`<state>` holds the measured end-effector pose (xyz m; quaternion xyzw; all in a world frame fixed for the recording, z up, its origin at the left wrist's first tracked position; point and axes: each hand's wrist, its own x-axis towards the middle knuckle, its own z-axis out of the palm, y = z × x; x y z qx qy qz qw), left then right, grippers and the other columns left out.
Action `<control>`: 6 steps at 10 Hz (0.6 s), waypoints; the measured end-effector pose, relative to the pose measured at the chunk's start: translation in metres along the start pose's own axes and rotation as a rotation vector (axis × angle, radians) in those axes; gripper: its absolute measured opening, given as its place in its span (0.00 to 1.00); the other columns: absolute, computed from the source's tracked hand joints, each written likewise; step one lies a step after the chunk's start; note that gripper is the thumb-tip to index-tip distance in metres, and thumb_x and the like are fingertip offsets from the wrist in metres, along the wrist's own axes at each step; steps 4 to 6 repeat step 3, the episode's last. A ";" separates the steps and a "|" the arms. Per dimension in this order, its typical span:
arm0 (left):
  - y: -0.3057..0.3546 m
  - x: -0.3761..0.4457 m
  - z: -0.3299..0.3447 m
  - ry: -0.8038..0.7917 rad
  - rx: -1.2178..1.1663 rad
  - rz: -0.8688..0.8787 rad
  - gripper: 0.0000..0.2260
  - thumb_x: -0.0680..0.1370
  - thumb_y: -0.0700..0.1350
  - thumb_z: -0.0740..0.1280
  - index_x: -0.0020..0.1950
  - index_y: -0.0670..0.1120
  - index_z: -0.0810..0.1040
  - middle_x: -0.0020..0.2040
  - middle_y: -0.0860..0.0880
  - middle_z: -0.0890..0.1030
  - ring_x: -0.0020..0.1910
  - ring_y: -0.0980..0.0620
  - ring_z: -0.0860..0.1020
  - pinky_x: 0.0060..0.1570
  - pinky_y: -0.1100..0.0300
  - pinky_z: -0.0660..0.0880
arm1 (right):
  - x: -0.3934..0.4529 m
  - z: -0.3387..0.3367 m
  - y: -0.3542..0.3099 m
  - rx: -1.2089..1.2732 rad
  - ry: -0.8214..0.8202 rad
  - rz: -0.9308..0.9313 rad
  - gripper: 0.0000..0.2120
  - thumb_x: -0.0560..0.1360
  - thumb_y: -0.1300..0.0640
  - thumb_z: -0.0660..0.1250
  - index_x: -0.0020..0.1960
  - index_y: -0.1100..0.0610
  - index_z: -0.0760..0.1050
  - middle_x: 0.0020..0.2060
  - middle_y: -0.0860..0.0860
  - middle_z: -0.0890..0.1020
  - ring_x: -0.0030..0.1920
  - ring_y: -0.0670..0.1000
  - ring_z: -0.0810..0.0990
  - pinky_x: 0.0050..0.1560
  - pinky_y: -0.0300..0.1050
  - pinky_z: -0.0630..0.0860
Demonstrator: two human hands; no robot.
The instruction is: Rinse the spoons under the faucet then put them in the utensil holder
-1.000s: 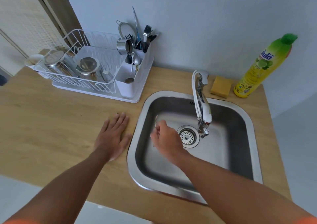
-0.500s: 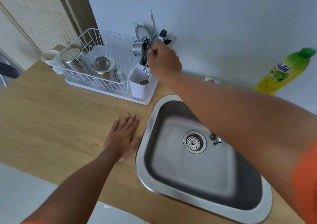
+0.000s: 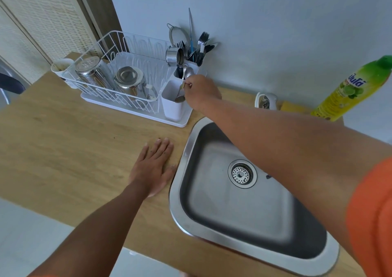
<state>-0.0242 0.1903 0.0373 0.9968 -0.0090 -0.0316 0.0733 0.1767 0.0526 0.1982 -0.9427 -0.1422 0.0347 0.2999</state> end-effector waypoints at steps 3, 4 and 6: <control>0.004 0.000 -0.008 -0.027 0.031 -0.018 0.34 0.81 0.65 0.42 0.85 0.54 0.46 0.85 0.56 0.45 0.83 0.56 0.40 0.82 0.48 0.42 | -0.034 0.007 0.024 0.073 -0.069 0.188 0.12 0.79 0.58 0.58 0.56 0.51 0.78 0.56 0.53 0.81 0.55 0.58 0.80 0.55 0.50 0.78; 0.004 0.000 -0.008 -0.027 0.031 -0.018 0.34 0.81 0.65 0.42 0.85 0.54 0.46 0.85 0.56 0.45 0.83 0.56 0.40 0.82 0.48 0.42 | -0.034 0.007 0.024 0.073 -0.069 0.188 0.12 0.79 0.58 0.58 0.56 0.51 0.78 0.56 0.53 0.81 0.55 0.58 0.80 0.55 0.50 0.78; 0.004 0.000 -0.008 -0.027 0.031 -0.018 0.34 0.81 0.65 0.42 0.85 0.54 0.46 0.85 0.56 0.45 0.83 0.56 0.40 0.82 0.48 0.42 | -0.034 0.007 0.024 0.073 -0.069 0.188 0.12 0.79 0.58 0.58 0.56 0.51 0.78 0.56 0.53 0.81 0.55 0.58 0.80 0.55 0.50 0.78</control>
